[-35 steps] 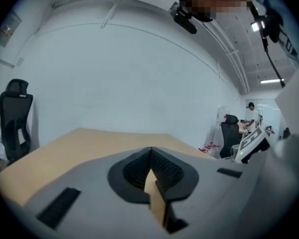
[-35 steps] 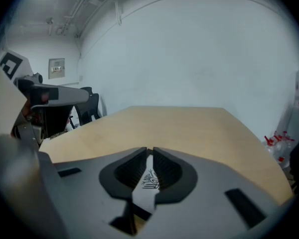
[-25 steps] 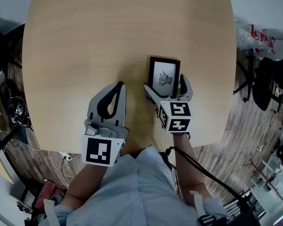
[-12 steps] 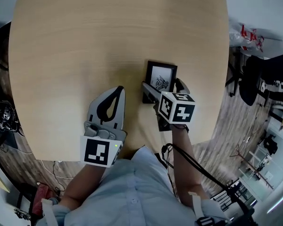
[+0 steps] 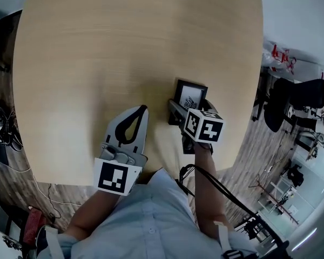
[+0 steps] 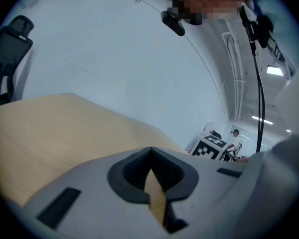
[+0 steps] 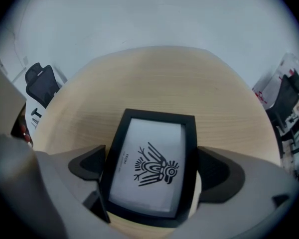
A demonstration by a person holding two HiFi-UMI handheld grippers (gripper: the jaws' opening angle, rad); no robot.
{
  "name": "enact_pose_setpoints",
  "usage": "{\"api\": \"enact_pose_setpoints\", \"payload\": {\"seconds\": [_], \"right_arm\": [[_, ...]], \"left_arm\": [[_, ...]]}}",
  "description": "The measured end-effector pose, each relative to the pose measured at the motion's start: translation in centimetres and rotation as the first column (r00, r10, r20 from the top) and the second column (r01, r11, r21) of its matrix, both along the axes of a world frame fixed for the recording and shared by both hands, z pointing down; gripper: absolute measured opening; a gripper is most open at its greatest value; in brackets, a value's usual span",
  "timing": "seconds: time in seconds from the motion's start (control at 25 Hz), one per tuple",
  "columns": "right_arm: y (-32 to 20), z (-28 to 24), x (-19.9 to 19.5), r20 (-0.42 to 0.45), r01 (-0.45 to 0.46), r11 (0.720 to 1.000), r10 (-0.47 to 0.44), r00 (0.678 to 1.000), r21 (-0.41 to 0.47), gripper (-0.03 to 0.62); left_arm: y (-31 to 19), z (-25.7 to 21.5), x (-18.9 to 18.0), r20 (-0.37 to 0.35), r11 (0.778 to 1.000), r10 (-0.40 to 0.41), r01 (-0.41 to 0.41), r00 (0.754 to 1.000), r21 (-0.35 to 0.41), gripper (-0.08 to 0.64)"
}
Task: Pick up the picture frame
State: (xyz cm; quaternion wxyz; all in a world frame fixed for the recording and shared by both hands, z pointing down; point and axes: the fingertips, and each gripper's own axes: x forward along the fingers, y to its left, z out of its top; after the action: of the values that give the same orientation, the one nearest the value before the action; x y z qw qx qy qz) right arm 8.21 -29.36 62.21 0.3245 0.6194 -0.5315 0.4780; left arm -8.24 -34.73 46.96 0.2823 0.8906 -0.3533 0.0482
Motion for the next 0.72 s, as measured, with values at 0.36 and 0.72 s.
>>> {"api": "enact_pose_setpoints", "payload": {"seconds": [0.36, 0.72], "right_arm": [[-0.2, -0.3, -0.3, -0.004, 0.06, 0.998, -0.06, 0.998, 0.026, 0.566], [-3.2, -5.5, -1.7, 0.021, 0.072, 0.941, -0.084, 0.996, 0.332, 0.566]], "left_arm": [[-0.3, -0.4, -0.8, -0.005, 1.0, -0.008, 0.008, 1.0, 0.021, 0.002], [-0.3, -1.5, -1.4, 0.026, 0.997, -0.014, 0.011, 1.0, 0.079, 0.002]]}}
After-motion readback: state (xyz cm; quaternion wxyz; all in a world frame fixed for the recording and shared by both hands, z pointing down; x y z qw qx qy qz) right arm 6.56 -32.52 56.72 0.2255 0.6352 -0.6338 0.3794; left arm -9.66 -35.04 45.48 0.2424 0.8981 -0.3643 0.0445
